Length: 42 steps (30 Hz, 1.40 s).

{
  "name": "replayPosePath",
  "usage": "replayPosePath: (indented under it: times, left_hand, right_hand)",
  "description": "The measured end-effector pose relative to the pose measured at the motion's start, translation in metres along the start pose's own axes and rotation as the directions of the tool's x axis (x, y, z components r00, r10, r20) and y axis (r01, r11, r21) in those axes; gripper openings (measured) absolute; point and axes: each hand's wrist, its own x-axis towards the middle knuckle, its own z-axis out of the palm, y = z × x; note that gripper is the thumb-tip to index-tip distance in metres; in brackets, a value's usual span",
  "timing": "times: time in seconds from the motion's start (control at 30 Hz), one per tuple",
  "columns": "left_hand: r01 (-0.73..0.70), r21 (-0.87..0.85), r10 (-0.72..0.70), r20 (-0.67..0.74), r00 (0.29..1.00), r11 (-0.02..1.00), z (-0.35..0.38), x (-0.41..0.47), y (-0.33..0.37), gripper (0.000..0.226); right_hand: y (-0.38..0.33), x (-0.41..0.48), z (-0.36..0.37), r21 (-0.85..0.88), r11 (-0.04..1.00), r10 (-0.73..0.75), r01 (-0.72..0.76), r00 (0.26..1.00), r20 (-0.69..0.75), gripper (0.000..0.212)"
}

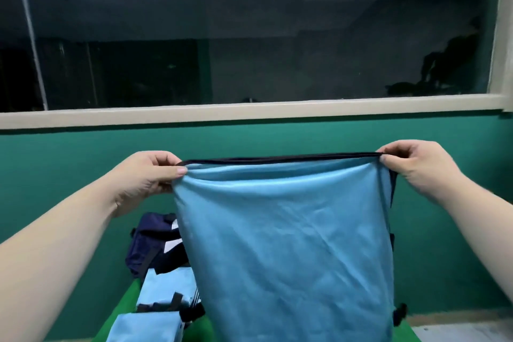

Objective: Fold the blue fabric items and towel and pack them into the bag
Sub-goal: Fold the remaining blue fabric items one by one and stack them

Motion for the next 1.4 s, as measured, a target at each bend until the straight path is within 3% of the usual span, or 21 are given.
replayPosePath:
  times: [0.13,0.23,0.3,0.4,0.5,0.67,0.73,0.8,0.93,1.1,1.23,1.4]
  left_hand:
    - [-0.022,-0.004,0.022,-0.052,0.998,1.0,-0.005,0.009,0.01,0.02]
    - [0.033,0.025,-0.032,-0.027,0.999,0.999,-0.012,0.009,-0.008,0.057]
    - [0.095,0.018,-0.095,-0.016,0.995,0.995,-0.014,0.011,-0.032,0.068]
    - [0.185,-0.062,-0.186,-0.025,0.982,0.981,-0.01,0.016,-0.066,0.056]
    - [0.212,-0.13,-0.225,-0.094,0.97,0.969,-0.002,0.031,-0.095,0.01]
    - [0.305,-0.067,-0.311,-0.15,0.938,0.95,0.0,0.085,-0.14,0.02]
    - [0.331,-0.015,-0.329,-0.178,0.928,0.943,-0.002,0.119,-0.142,0.014]
    - [0.298,0.032,-0.286,-0.2,0.937,0.954,-0.006,0.154,-0.127,0.009]
    - [0.088,0.121,-0.05,-0.288,0.956,0.989,-0.018,0.199,-0.048,0.009]
    - [-0.129,0.138,0.166,-0.308,0.937,0.982,-0.015,0.164,0.027,0.01]
    - [-0.122,0.214,0.17,-0.224,0.96,0.969,-0.01,0.101,0.036,0.006]
    - [0.018,0.296,0.019,-0.12,0.993,0.955,0.005,0.015,-0.007,0.005]
  right_hand:
    - [-0.012,0.01,-0.007,0.044,0.997,-0.057,0.057,0.998,-0.012,0.014]
    - [-0.001,0.006,0.002,0.022,0.999,-0.039,0.038,0.999,0.032,0.015]
    - [0.016,0.0,0.014,0.012,1.0,-0.002,0.001,0.996,0.085,0.016]
    - [0.044,-0.005,0.036,-0.01,0.997,0.074,-0.073,0.982,0.172,0.018]
    - [0.071,-0.001,0.059,-0.009,0.993,0.121,-0.122,0.97,0.211,0.016]
    - [0.105,0.038,0.111,-0.055,0.984,0.177,-0.169,0.957,0.229,0.011]
    - [0.109,0.069,0.129,-0.09,0.981,0.188,-0.173,0.962,0.197,0.011]
    - [0.1,0.107,0.137,-0.089,0.986,0.148,-0.138,0.982,0.115,0.012]
    - [0.044,0.167,0.113,-0.007,0.999,0.043,-0.044,0.996,-0.076,0.01]
    - [-0.013,0.165,0.048,0.234,0.969,-0.035,0.08,0.981,-0.189,0.013]
    - [-0.015,0.111,0.008,0.334,0.941,-0.036,0.062,0.996,-0.084,0.021]
    - [0.006,0.013,-0.01,0.359,0.931,0.023,-0.058,0.995,0.101,0.021]
